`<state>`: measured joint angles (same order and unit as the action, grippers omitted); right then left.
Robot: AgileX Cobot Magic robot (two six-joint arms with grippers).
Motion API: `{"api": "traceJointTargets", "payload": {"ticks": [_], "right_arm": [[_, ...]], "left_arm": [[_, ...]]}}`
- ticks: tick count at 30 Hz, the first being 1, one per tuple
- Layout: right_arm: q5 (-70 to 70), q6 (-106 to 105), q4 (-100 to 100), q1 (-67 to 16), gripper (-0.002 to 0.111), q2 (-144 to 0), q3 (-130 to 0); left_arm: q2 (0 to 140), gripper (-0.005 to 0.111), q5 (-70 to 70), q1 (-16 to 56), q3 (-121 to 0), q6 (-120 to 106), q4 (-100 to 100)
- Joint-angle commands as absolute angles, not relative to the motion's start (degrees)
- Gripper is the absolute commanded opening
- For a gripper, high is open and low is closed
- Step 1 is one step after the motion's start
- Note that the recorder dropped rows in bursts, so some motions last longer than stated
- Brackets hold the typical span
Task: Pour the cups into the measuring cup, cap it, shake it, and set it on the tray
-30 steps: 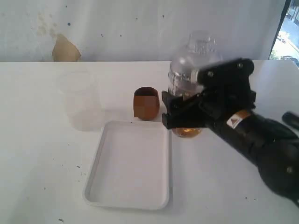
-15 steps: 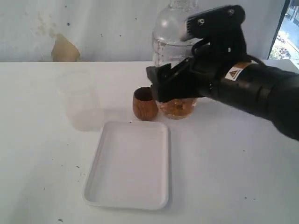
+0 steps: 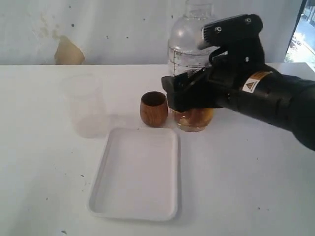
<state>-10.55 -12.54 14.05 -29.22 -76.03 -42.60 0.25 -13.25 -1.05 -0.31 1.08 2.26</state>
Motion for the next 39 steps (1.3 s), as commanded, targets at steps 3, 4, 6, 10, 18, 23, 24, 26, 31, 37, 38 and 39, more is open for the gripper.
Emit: {"api": "traceJointTargets", "payload": {"ticks": [3, 4, 6, 10, 18, 23, 24, 26, 31, 37, 38, 39], "right_arm": [[-18.03, -14.0, 18.99, -28.54, 0.0, -74.59, -42.45], [-18.59, -12.81, 20.16, -27.89, 0.0, -74.88, -42.79], [-14.13, -11.26, 14.31, -29.46, 0.0, -74.89, -43.2], [-16.38, -11.53, 12.18, -32.52, 0.0, -76.17, -40.3], [-8.84, -13.62, 14.65, -31.98, 0.0, -72.24, -46.14], [-15.12, -11.58, 14.76, -32.61, 0.0, -77.24, -40.46], [-15.12, -11.58, 14.76, -32.61, 0.0, -76.35, -41.04], [-14.27, -11.69, 14.76, -32.61, 0.0, -73.84, -42.29], [-13.88, -12.65, 15.33, -32.58, 0.0, -73.46, -40.0], [-15.08, -12.71, 15.33, -33.62, 0.0, -74.06, -40.88], [-15.96, -13.52, 15.33, -33.62, 0.0, -72.73, -41.74], [-17.23, -15.38, 15.62, -33.45, 0.0, -72.01, -42.24]], "left_arm": [[0.0, 0.0, -13.37, -1.0, 0.0, 1.06, 2.15], [0.0, 0.0, -13.37, -1.0, 0.0, 1.06, 2.15], [0.0, 0.0, -13.37, -1.0, 0.0, 1.06, 2.15], [0.0, 0.0, -13.37, -1.0, 0.0, 1.06, 2.15], [0.0, 0.0, -13.37, -1.0, 0.0, 1.06, 2.15], [0.0, 0.0, -13.37, -1.0, 0.0, 1.06, 2.15], [0.0, 0.0, -13.37, -1.0, 0.0, 1.06, 2.15], [0.0, 0.0, -13.37, -1.0, 0.0, 1.06, 2.15], [0.0, 0.0, -13.37, -1.0, 0.0, 1.06, 2.15], [0.0, 0.0, -13.37, -1.0, 0.0, 1.06, 2.15], [0.0, 0.0, -13.37, -1.0, 0.0, 1.06, 2.15], [0.0, 0.0, -13.37, -1.0, 0.0, 1.06, 2.15]]}}
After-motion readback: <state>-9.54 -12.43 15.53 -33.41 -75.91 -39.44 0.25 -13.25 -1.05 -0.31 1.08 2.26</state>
